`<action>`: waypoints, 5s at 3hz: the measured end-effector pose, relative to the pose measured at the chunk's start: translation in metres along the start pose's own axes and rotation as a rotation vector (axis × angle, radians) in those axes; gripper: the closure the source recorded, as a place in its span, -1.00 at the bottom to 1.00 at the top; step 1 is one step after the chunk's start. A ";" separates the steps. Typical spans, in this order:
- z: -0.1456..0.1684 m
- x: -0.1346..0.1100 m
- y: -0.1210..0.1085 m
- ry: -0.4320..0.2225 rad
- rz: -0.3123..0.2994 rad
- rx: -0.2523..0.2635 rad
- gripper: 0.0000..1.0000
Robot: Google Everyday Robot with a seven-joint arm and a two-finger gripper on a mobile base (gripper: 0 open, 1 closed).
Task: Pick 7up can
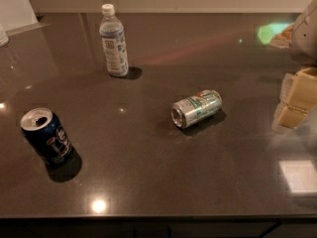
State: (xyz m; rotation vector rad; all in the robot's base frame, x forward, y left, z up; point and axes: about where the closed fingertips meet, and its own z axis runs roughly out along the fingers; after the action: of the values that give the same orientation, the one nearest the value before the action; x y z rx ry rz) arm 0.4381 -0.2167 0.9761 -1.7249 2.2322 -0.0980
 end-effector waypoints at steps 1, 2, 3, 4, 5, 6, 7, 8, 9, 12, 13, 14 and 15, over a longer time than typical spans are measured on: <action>0.000 -0.002 0.000 -0.001 -0.007 -0.001 -1.00; 0.001 -0.008 -0.002 -0.006 -0.036 -0.007 -1.00; 0.014 -0.029 -0.001 -0.034 -0.119 -0.034 -1.00; 0.031 -0.047 -0.004 -0.062 -0.186 -0.037 -1.00; 0.053 -0.063 -0.012 -0.081 -0.261 -0.033 -1.00; 0.078 -0.073 -0.017 -0.091 -0.320 -0.063 -1.00; 0.101 -0.077 -0.022 -0.104 -0.375 -0.114 -1.00; 0.120 -0.082 -0.023 -0.115 -0.423 -0.164 -1.00; 0.133 -0.088 -0.021 -0.124 -0.468 -0.198 -1.00; 0.162 -0.093 -0.017 -0.073 -0.557 -0.229 -1.00; 0.169 -0.091 -0.018 -0.049 -0.571 -0.223 -0.67; 0.171 -0.089 -0.020 -0.029 -0.579 -0.214 -0.20; 0.160 -0.091 -0.024 -0.009 -0.583 -0.193 0.40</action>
Offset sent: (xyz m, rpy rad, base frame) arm 0.0061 0.0112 -0.0031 -0.0067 0.0261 0.0734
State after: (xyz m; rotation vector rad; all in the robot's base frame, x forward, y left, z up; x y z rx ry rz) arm 0.5267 -0.1143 0.8496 -2.4252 1.7074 -0.0038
